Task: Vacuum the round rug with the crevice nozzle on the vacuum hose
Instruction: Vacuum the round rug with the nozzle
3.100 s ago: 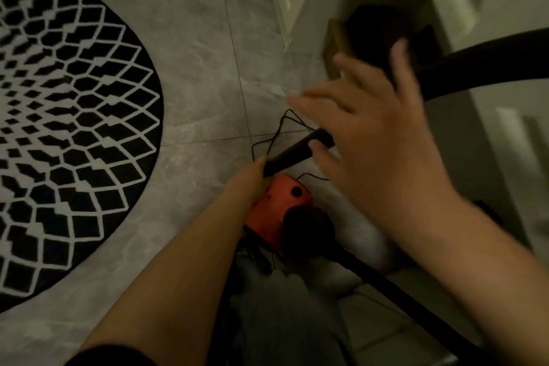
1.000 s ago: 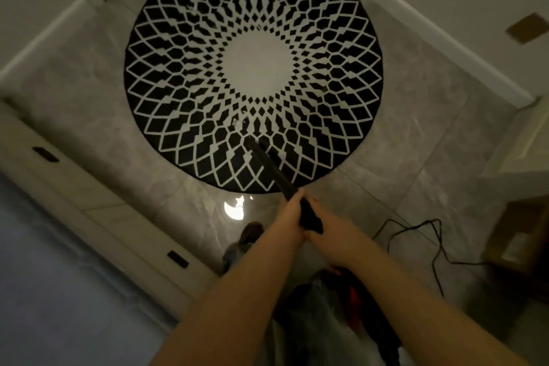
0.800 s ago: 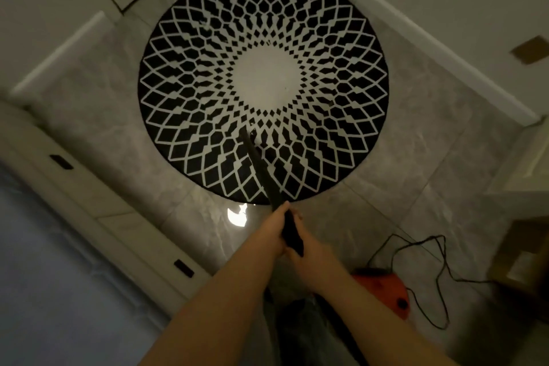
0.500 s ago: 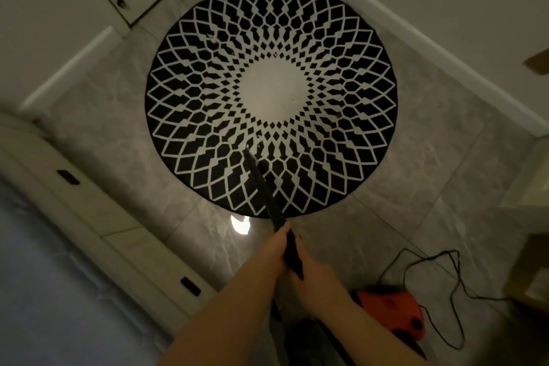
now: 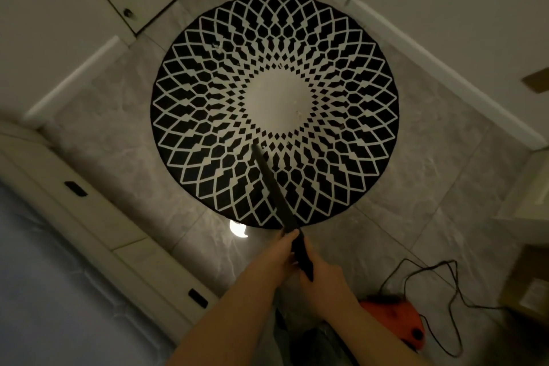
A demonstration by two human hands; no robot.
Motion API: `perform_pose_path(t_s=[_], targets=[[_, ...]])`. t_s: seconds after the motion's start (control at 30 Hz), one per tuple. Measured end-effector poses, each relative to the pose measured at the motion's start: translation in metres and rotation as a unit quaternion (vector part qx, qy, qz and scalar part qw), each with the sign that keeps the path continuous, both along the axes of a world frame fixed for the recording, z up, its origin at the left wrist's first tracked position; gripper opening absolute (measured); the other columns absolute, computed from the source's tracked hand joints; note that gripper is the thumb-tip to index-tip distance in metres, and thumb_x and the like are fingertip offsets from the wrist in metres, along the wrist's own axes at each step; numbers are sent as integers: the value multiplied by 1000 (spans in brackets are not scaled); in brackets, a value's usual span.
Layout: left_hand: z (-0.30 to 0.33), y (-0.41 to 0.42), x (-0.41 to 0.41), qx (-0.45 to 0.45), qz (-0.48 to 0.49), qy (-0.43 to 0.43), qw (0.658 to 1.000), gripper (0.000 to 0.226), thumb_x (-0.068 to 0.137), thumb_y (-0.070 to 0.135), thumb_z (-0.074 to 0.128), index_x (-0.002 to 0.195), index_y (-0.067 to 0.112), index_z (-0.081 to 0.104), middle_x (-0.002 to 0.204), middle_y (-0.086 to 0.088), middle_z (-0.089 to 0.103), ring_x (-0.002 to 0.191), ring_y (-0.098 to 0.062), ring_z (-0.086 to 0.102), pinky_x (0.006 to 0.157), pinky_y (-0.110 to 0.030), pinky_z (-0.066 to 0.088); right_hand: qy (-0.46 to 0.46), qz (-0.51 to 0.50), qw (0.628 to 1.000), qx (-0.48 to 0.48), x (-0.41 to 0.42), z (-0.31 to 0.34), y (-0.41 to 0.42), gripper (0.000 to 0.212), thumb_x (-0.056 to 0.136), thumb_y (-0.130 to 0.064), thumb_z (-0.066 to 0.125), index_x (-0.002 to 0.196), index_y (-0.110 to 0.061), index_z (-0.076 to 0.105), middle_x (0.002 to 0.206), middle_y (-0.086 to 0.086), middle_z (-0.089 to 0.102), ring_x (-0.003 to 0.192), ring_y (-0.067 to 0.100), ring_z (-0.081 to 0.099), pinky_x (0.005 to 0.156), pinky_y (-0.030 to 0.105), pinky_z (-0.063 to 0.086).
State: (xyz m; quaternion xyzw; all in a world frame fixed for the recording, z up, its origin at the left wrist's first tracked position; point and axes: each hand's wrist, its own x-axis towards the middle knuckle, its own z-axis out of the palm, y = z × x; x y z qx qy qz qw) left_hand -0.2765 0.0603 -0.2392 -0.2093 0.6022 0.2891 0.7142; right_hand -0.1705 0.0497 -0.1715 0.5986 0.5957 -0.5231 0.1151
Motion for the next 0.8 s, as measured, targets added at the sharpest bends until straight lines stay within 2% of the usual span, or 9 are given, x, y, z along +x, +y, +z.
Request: perform_pose_path(t_s=[0.1, 0.17, 0.2, 0.37, 0.47, 0.57, 0.67, 0.7, 0.8], targets=[[12, 2, -10, 32, -12, -31, 999, 51, 92, 24, 60, 140, 24, 43, 122, -8, 65, 108, -26, 63, 77, -37, 53, -6, -48, 998, 28, -3, -7, 15, 50, 98, -26, 48, 146, -31, 34, 122, 0, 64, 86, -3, 55, 79, 10, 43], [20, 8, -14, 47, -17, -38, 998, 48, 94, 23, 57, 140, 20, 43, 124, -7, 65, 106, -23, 64, 74, -35, 53, -11, -47, 998, 35, -4, -8, 23, 53, 98, -27, 48, 148, -31, 31, 115, 0, 66, 74, -8, 51, 64, 4, 39], [22, 11, -16, 49, -18, -36, 998, 45, 95, 23, 56, 138, 18, 46, 123, -7, 65, 106, -23, 64, 72, -33, 53, -17, -33, 999, 31, -4, -6, 26, 55, 98, -27, 48, 149, -30, 29, 114, 0, 66, 72, -7, 51, 61, 3, 38], [29, 14, -28, 40, 1, -30, 999, 37, 95, 19, 55, 130, 7, 55, 126, -13, 62, 105, -27, 62, 72, -33, 54, -19, 41, 999, 4, -6, -1, 37, 56, 96, -29, 50, 149, -28, 33, 111, -3, 65, 88, 5, 59, 81, 18, 47], [28, 14, -37, 53, 24, -30, 998, 40, 97, 23, 53, 133, 8, 50, 131, -12, 59, 102, -24, 62, 86, -38, 51, -26, 9, 1000, 12, 0, -4, 59, 64, 97, -27, 50, 153, -29, 20, 122, 7, 64, 101, 15, 63, 82, 18, 46], [26, 17, -41, 67, 29, -25, 997, 47, 99, 27, 49, 142, 10, 41, 140, -10, 52, 116, -24, 56, 99, -40, 45, -38, 14, 999, 17, 5, -6, 67, 67, 96, -24, 51, 154, -27, 17, 122, 9, 62, 103, 18, 63, 87, 21, 49], [28, 22, -38, 64, 51, -14, 997, 48, 98, 26, 50, 142, 9, 40, 138, -11, 53, 113, -25, 57, 83, -35, 51, -36, 31, 999, 4, 12, -4, 60, 57, 96, -25, 52, 147, -33, 29, 123, 8, 61, 105, 17, 61, 91, 22, 48], [29, 23, -37, 59, 53, -14, 997, 49, 97, 26, 52, 142, 9, 42, 136, -11, 55, 110, -24, 59, 82, -35, 51, -33, 34, 999, 4, 16, -4, 59, 52, 95, -26, 52, 143, -35, 35, 121, 7, 62, 104, 17, 61, 93, 24, 49], [31, 25, -30, 49, 52, -15, 997, 50, 97, 26, 52, 143, 11, 41, 137, -12, 54, 107, -24, 59, 96, -40, 46, -37, 25, 999, -3, 30, -4, 66, 55, 95, -26, 54, 147, -26, 36, 125, 6, 62, 107, 15, 61, 90, 20, 47]])
